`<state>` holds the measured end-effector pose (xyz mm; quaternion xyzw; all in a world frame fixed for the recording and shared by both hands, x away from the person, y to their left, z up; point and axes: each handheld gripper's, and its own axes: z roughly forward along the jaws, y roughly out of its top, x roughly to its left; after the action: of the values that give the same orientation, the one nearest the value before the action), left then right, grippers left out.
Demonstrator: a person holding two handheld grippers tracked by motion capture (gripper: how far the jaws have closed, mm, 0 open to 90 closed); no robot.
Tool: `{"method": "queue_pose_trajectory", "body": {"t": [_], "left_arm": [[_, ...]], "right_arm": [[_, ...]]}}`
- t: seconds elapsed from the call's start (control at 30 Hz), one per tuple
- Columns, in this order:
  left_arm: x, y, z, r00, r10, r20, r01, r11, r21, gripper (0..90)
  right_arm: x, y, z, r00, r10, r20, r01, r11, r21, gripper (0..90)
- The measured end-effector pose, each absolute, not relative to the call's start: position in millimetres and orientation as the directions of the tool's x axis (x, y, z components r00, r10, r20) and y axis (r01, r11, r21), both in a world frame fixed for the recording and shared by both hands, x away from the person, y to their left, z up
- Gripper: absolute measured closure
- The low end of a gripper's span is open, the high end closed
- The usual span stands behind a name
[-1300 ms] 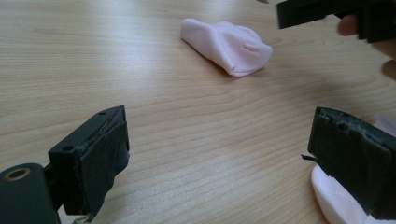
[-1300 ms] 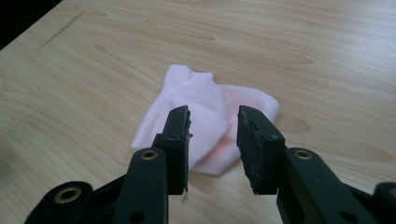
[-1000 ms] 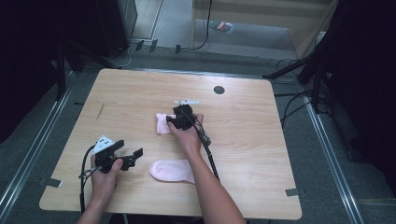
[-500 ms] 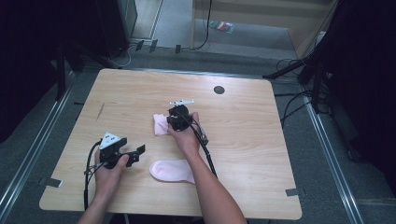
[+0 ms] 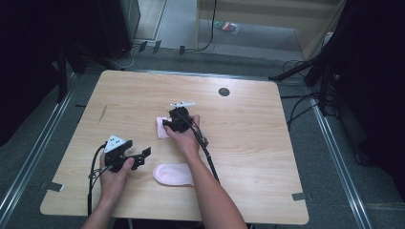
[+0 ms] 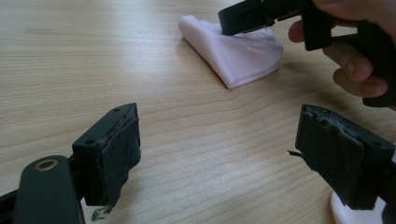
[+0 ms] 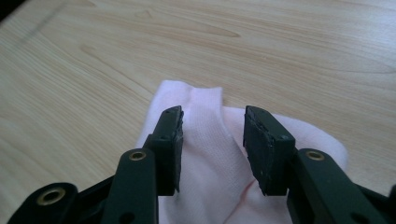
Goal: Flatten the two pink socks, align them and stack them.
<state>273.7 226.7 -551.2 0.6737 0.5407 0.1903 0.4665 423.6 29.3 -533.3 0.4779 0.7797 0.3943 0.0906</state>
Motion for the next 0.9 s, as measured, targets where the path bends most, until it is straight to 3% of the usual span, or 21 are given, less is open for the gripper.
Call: {"method": "queue_pose_trajectory", "body": {"t": [0.07,0.2,0.6,0.9], "left_arm": [[274.0,227.0,-551.2,0.342,0.906,-0.248,0.552,0.020,0.834,14.6],[274.7,227.1,-551.1,0.338,0.907,-0.252,0.559,0.022,0.829,14.7],[296.1,205.6,-542.6,0.380,0.890,-0.254,0.570,-0.009,0.822,16.3],[332.1,184.7,-548.1,0.332,0.907,-0.261,0.645,-0.016,0.764,16.4]], "right_arm": [[423.3,30.9,-533.9,-0.526,0.822,0.219,0.671,0.242,0.701,60.7],[419.0,33.5,-531.7,-0.519,0.842,0.149,0.656,0.281,0.701,87.7],[414.2,25.7,-492.6,-0.521,0.816,0.251,0.669,0.208,0.714,89.0],[408.6,28.4,-471.6,-0.549,0.792,0.266,0.654,0.208,0.728,89.1]]}}
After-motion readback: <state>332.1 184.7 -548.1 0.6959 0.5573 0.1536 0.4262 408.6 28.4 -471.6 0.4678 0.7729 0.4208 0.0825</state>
